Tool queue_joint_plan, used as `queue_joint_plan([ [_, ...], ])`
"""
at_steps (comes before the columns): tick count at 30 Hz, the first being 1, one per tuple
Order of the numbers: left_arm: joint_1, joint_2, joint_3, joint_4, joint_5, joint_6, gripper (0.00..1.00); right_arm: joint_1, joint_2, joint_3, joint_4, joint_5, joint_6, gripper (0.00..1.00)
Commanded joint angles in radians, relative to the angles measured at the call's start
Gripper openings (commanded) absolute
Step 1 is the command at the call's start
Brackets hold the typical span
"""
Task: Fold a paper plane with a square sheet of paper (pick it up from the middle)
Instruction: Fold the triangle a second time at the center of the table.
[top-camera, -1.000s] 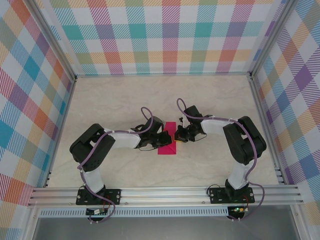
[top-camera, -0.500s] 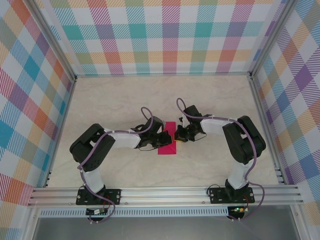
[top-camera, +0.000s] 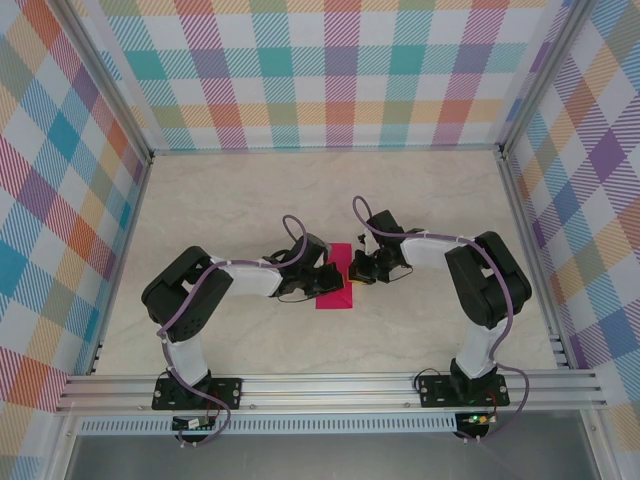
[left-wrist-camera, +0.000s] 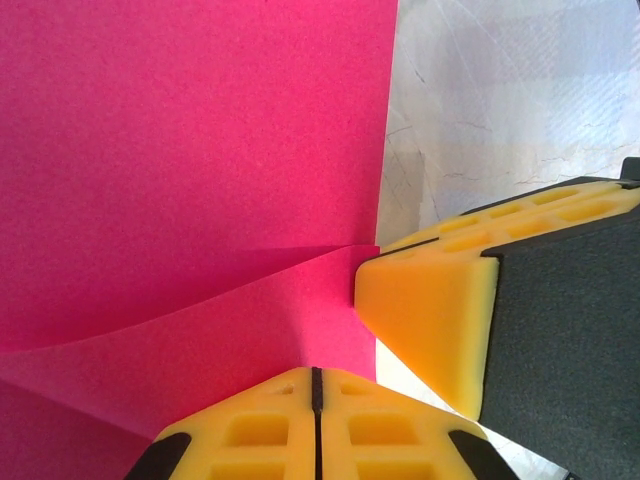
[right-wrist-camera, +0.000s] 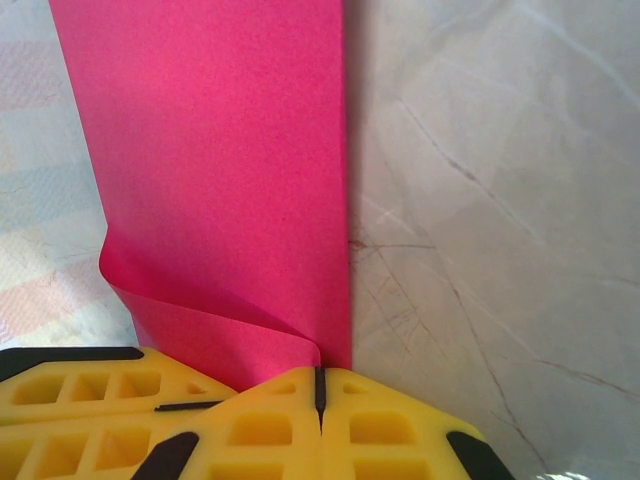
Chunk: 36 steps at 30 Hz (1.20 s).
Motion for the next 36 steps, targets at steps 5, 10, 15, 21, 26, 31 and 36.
queue_joint_plan([
  [5, 0.012, 0.019, 0.022, -0.023, 0.012, 0.004, 0.07, 0.003, -0.022, -0.006, -0.014, 0.048, -0.008, 0.05],
  [10, 0.012, 0.027, 0.025, -0.029, 0.013, 0.003, 0.07, 0.004, -0.026, -0.009, -0.015, 0.049, -0.004, 0.06],
  [15, 0.014, 0.028, 0.030, -0.037, 0.013, 0.005, 0.07, 0.004, -0.032, -0.007, -0.015, 0.043, 0.002, 0.12],
  [21, 0.013, 0.029, 0.036, -0.035, 0.023, 0.009, 0.07, 0.003, -0.045, -0.008, -0.009, 0.040, -0.001, 0.08],
  [26, 0.012, 0.024, 0.042, -0.030, 0.034, 0.009, 0.07, 0.003, -0.039, -0.013, -0.008, 0.047, -0.005, 0.04],
  [31, 0.013, 0.007, 0.043, -0.026, 0.044, 0.010, 0.07, 0.004, -0.038, -0.011, -0.015, 0.071, -0.009, 0.04],
  [36, 0.012, 0.006, 0.044, -0.033, 0.037, 0.013, 0.07, 0.004, -0.026, -0.007, -0.015, 0.070, -0.012, 0.04],
])
